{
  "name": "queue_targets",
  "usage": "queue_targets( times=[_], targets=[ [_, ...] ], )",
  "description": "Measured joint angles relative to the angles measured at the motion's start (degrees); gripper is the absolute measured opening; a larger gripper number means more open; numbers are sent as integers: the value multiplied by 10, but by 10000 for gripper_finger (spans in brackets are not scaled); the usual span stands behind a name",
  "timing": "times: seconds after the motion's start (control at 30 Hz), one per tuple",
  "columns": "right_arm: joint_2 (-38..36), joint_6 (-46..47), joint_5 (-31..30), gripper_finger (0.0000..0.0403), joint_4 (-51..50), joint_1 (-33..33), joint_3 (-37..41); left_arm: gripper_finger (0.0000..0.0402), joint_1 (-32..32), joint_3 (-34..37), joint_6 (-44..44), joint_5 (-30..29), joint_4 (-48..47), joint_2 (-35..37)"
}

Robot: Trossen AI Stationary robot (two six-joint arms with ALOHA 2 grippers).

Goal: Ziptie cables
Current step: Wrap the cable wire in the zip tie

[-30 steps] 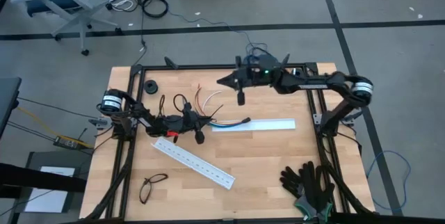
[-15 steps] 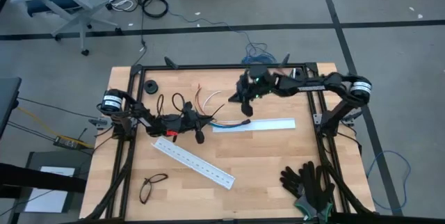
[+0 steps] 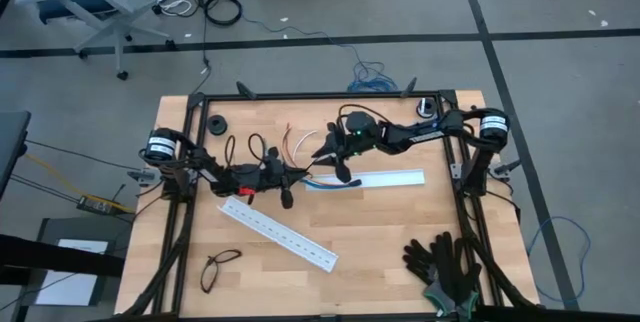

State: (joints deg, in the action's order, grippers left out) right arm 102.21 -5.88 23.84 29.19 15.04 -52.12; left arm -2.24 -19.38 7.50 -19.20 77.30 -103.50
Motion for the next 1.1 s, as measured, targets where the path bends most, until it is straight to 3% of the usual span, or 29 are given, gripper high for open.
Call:
queue_targets(
  times=[0.43, 0.6, 0.73, 1.1],
  targets=[
    [35, -3, 15, 92, 40, -20, -17, 1, 8, -13, -11, 4, -2, 0],
    [43, -3, 13, 66, 61, -20, -20, 1, 8, -20, -13, 7, -19, 0],
    [43, -8, 9, 11, 58, -18, -20, 1, 8, -20, -12, 5, -23, 0],
    [41, -18, -8, 1, 83, -18, -20, 1, 8, -19, -13, 2, -20, 1]
  ],
)
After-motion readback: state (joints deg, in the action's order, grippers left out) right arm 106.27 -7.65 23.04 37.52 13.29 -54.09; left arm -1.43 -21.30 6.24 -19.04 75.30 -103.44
